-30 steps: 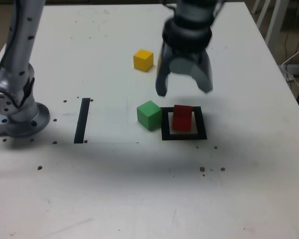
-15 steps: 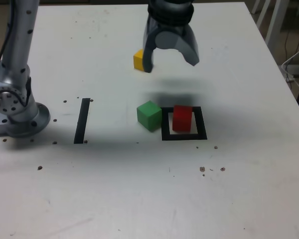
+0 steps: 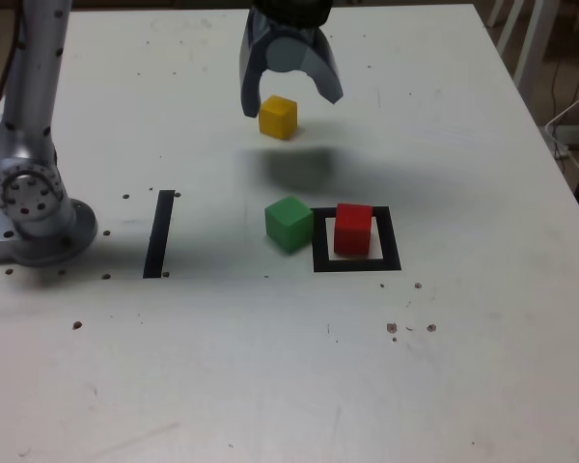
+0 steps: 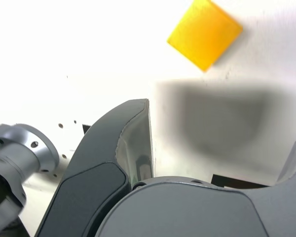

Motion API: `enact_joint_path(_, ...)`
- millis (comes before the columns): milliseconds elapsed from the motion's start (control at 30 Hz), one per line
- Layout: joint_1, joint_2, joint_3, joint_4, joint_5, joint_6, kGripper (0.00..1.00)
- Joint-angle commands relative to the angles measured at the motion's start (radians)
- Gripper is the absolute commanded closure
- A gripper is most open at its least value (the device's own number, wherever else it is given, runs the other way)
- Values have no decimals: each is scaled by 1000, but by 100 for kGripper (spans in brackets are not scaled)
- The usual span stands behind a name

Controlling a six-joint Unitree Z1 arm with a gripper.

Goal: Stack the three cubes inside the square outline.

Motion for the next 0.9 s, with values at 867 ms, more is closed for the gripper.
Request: enact_joint_path(867, 171, -1, 113, -211, 80, 532, 1)
